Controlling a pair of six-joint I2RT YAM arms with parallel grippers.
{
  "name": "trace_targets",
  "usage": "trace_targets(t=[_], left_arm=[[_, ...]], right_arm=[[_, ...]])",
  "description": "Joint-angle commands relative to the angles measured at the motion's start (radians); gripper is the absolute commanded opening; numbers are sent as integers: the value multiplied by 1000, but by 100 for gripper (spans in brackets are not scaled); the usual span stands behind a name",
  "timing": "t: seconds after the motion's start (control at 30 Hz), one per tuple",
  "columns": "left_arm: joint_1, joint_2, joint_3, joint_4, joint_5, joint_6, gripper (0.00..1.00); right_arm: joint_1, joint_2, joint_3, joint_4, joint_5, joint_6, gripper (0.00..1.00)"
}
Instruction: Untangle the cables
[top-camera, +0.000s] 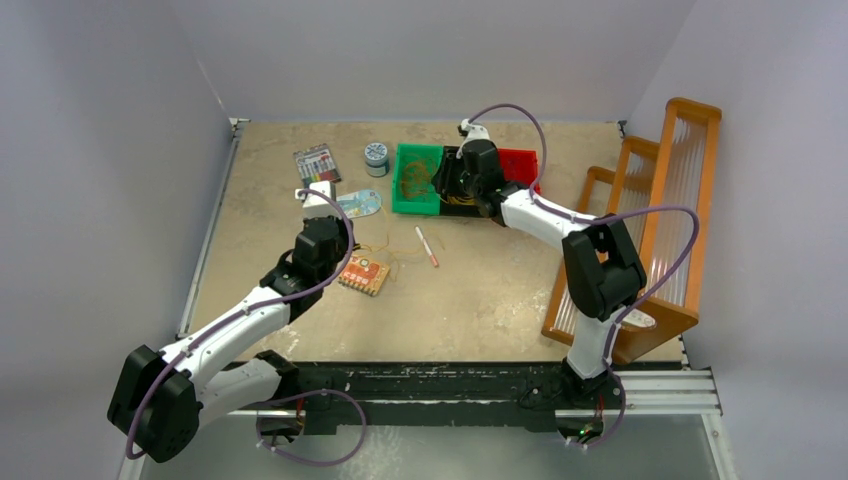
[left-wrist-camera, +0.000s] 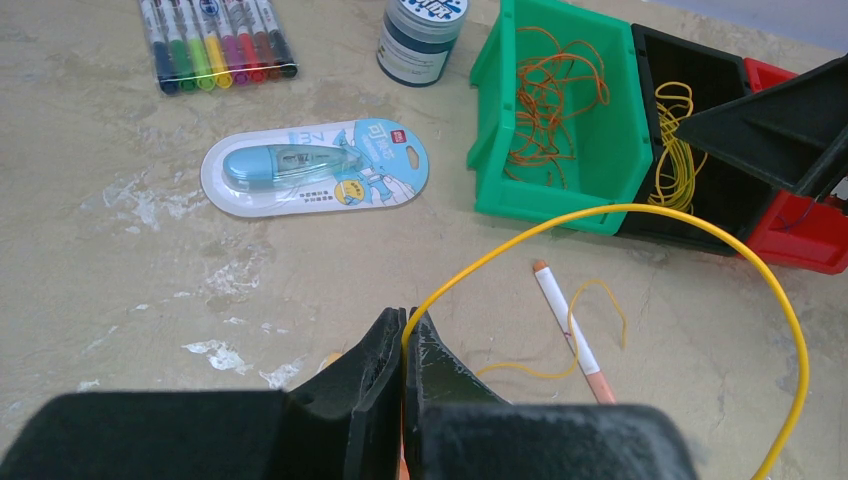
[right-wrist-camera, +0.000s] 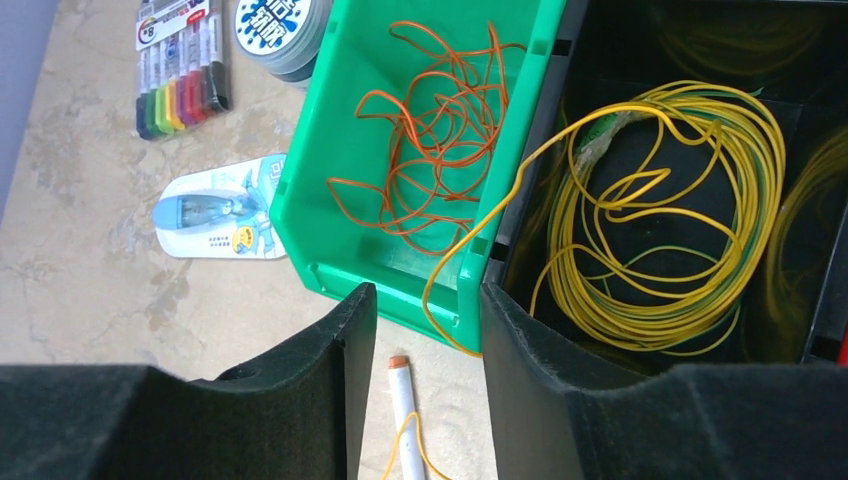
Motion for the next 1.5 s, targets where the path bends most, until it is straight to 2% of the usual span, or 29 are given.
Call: trace_targets(t=[0.0, 0.33, 0.73, 1.03, 1.47], left_arm=[[-2, -11, 41, 23, 0, -1, 0], [-1, -14, 35, 24, -1, -4, 0], [-2, -14, 34, 27, -1, -6, 0], [-2, -12, 36, 29, 1, -7, 0], [-2, 1, 47, 25, 9, -1, 0]], right_arm=[[-3, 9, 43, 39, -13, 22, 43], [-4, 39, 64, 38, -55, 39, 35], [-46, -4, 89, -12, 59, -81, 0], [-96, 39, 107, -28, 71, -128, 0], [-126, 238, 244, -42, 18, -191, 0]])
